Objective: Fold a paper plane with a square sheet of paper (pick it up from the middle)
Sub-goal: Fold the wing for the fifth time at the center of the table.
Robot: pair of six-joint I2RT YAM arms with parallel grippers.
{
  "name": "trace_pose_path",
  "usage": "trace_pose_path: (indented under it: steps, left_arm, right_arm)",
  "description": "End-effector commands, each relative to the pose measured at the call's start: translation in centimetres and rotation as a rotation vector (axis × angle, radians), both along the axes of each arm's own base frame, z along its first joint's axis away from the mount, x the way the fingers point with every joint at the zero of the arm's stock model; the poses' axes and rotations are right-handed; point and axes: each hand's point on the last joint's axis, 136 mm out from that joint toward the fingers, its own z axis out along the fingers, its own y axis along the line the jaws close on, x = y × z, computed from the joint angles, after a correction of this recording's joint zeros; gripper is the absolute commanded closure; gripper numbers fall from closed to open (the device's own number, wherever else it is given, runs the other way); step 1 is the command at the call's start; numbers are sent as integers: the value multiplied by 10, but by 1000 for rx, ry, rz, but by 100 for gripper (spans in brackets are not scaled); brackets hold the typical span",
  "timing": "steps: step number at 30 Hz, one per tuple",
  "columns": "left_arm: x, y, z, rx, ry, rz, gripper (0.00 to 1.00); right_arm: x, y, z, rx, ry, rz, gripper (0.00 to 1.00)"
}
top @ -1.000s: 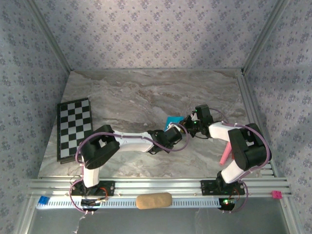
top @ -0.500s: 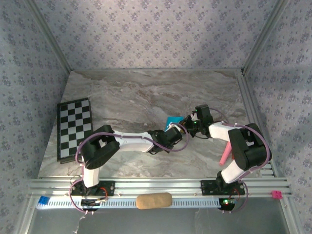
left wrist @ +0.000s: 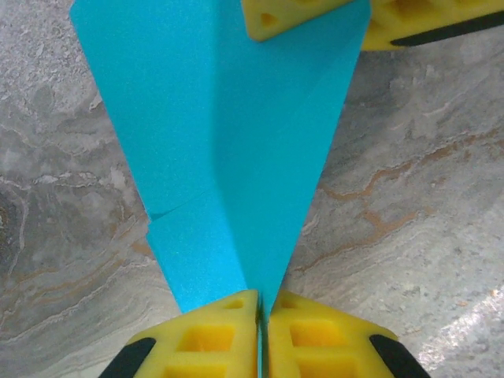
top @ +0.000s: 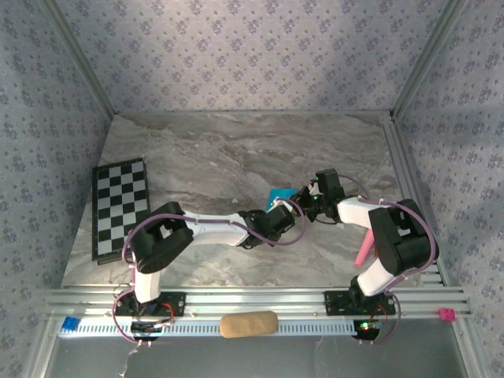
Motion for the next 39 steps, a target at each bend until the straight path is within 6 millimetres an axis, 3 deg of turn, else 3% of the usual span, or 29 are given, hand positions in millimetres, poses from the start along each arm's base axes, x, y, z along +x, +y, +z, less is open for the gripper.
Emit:
trace_pose_path:
  steps: [1,8,15,22,28,39]
  left_arm:
    - [-2,-4,1,4,-15,-12,91]
    - [-4,-5,-4,-7,11,-3,98]
    - [-5,-6,-9,-68,74,19,100]
    - [-3,-11,-2,-244,199,26,100]
    - [0,-12,2,-450,346,43,100]
    - [-3,-24,-6,-521,493,11,100]
  right_arm:
    - [-8,-4,-7,-11,33,14,90]
    - [-10,-17,-9,-50,34,26,80]
    - [-11,-47,5,-121,-16,13,57]
    - [-13,-68,22,-163,-58,9,53]
    - [-15,-67,29,-160,-89,23,53]
    - [-22,-40,29,-132,-133,142,55]
